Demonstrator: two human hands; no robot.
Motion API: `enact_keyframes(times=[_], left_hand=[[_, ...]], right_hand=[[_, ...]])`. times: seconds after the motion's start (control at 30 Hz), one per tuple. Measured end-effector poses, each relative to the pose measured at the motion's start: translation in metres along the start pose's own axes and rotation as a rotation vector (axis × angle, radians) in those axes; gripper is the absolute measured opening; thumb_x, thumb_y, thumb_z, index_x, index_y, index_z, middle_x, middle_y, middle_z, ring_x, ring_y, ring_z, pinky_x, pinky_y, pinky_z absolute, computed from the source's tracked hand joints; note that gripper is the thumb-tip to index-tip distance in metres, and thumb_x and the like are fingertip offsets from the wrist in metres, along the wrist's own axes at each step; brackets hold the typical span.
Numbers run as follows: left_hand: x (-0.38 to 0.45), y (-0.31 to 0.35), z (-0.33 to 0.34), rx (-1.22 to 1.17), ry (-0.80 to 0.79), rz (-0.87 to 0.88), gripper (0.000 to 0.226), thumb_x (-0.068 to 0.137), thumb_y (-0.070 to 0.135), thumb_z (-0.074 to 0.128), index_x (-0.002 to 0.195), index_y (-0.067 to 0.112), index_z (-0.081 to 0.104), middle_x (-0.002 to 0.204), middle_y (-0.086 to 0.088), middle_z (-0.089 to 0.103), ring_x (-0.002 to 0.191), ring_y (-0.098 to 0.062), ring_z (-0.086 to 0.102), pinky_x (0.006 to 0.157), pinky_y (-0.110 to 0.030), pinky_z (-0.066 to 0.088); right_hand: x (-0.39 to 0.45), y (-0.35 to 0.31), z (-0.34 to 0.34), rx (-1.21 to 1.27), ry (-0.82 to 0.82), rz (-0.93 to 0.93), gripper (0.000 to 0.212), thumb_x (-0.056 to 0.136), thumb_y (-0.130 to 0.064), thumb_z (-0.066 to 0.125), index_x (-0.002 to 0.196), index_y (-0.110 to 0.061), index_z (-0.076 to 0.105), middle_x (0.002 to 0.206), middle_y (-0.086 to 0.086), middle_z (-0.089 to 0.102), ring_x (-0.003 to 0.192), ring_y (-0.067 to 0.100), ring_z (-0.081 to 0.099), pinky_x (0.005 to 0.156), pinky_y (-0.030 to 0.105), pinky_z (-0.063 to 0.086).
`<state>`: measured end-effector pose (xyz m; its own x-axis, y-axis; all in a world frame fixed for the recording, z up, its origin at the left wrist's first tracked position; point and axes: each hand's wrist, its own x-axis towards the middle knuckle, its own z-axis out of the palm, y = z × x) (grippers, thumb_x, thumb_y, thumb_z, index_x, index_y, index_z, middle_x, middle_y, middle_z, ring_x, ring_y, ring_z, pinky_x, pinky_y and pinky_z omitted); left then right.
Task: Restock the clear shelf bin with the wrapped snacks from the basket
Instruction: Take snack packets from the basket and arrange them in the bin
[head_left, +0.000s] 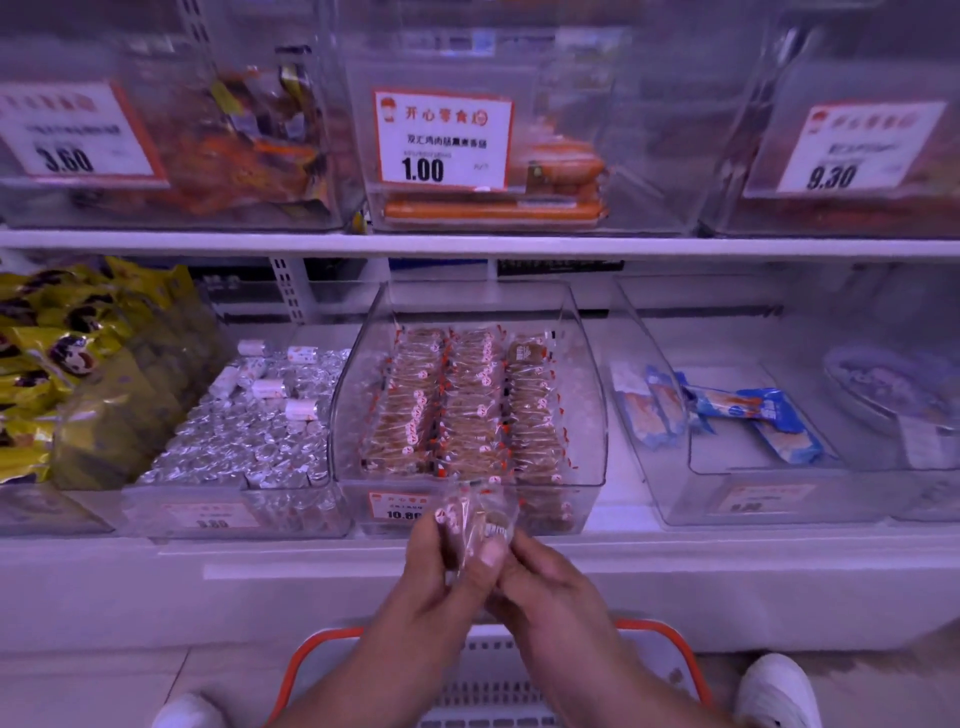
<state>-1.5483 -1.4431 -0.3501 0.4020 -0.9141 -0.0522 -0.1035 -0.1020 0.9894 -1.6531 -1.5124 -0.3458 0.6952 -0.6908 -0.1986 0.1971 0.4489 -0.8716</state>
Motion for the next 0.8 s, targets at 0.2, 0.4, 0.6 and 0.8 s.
enact_keyframes(times=[0.2, 0.4, 0.6, 0.8], left_hand=[[0.024, 0.034, -0.007, 0.610, -0.066, 0.210, 0.047, 0.085, 0.067, 0.038, 0.116, 0.032, 0.041, 0.116, 0.009, 0.041, 0.117, -0.003, 0.042, 0.104, -0.025, 0.034], [0.076, 0.103, -0.007, 0.725, -0.108, 0.282, 0.032, 0.075, 0.050, 0.065, 0.094, 0.024, 0.060, 0.091, 0.009, 0.058, 0.071, 0.001, 0.056, 0.065, -0.022, 0.044], [0.181, 0.096, -0.018, 0.761, 0.006, 0.302, 0.049, 0.075, 0.034, 0.083, 0.114, 0.023, 0.057, 0.094, 0.010, 0.070, 0.084, -0.011, 0.066, 0.072, -0.022, 0.049], [0.269, 0.058, 0.002, 1.123, -0.179, 0.402, 0.058, 0.077, 0.036, 0.080, 0.129, 0.024, 0.057, 0.120, -0.002, 0.067, 0.106, -0.023, 0.063, 0.091, -0.036, 0.051]], right_hand=[[0.006, -0.032, -0.005, 0.350, -0.074, 0.058, 0.047, 0.082, -0.011, 0.052, 0.123, 0.008, 0.063, 0.126, 0.025, 0.065, 0.123, 0.034, 0.059, 0.102, 0.040, 0.049], [0.025, -0.075, -0.015, 0.039, 0.035, -0.108, 0.028, 0.091, -0.015, 0.053, 0.108, -0.005, 0.072, 0.106, 0.014, 0.075, 0.099, 0.024, 0.070, 0.082, 0.034, 0.056], [0.034, -0.097, -0.056, -0.738, 0.440, -0.647, 0.032, 0.096, -0.016, 0.054, 0.111, -0.044, 0.060, 0.116, -0.020, 0.061, 0.107, -0.006, 0.057, 0.089, 0.015, 0.047], [0.053, -0.072, -0.069, -1.074, 0.401, -0.718, 0.045, 0.090, -0.035, 0.045, 0.134, -0.026, 0.053, 0.134, -0.017, 0.042, 0.128, -0.012, 0.034, 0.102, 0.001, 0.023]])
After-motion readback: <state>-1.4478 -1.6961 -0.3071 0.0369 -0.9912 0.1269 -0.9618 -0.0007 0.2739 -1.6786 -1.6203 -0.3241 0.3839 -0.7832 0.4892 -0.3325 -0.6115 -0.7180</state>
